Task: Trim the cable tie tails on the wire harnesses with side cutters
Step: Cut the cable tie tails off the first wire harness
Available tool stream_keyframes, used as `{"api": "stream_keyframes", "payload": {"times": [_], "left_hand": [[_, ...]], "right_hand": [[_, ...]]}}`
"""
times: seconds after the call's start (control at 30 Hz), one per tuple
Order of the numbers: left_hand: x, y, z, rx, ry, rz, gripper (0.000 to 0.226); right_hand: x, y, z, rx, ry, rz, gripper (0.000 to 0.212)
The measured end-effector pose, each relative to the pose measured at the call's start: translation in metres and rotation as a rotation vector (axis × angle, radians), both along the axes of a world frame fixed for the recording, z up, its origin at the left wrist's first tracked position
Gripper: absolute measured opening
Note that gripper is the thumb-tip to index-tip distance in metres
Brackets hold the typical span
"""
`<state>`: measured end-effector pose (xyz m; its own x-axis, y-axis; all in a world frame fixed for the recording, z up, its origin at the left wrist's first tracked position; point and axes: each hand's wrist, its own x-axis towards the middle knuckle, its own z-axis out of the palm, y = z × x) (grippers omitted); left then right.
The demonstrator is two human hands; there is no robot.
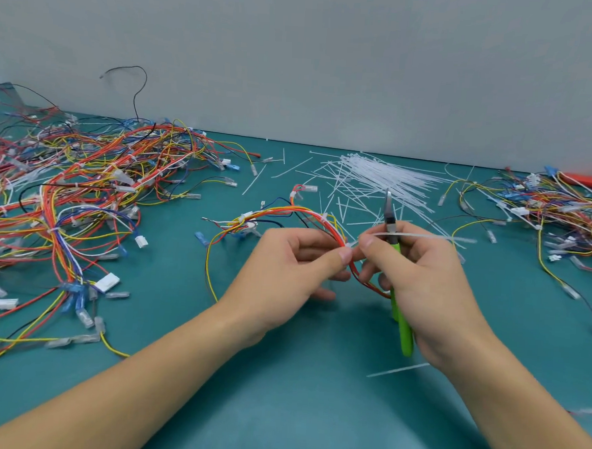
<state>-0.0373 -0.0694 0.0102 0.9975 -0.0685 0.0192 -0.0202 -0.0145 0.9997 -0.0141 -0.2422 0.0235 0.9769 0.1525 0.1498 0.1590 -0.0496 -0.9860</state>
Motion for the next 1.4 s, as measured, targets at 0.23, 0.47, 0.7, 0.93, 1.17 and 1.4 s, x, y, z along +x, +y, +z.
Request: {"api": "stream_keyframes", "payload": {"times": [0.23, 0.47, 0.7, 0.93, 1.17, 1.4], "left_hand": [[0.003, -0.001, 0.002, -0.281, 0.104, -0.030, 0.038], [0.006, -0.001, 0.002, -0.375, 0.009, 0.113, 0.037], [0.007, 0.001, 0.005, -0.388, -0.042, 0.176, 0.028], [0.003, 0.000, 0.007, -0.406, -0.049, 0.149, 0.016], [0.002, -0.001, 0.006, -0.417, -0.036, 0.176, 0.022], [0.002, -0.001, 0.005, -0.463, 0.001, 0.165, 0.026]], "right_hand": [[0.003, -0.002, 0.005, 0.021, 0.104, 0.025, 0.025], [0.001, -0.002, 0.004, -0.065, 0.063, -0.048, 0.009], [-0.005, -0.004, 0.000, -0.309, -0.073, 0.019, 0.015], [-0.004, -0.004, -0.002, -0.374, -0.069, 0.077, 0.018], [-0.005, -0.004, 0.000, -0.402, -0.072, 0.099, 0.030], [-0.005, -0.004, 0.002, -0.450, -0.097, 0.109, 0.037]]}}
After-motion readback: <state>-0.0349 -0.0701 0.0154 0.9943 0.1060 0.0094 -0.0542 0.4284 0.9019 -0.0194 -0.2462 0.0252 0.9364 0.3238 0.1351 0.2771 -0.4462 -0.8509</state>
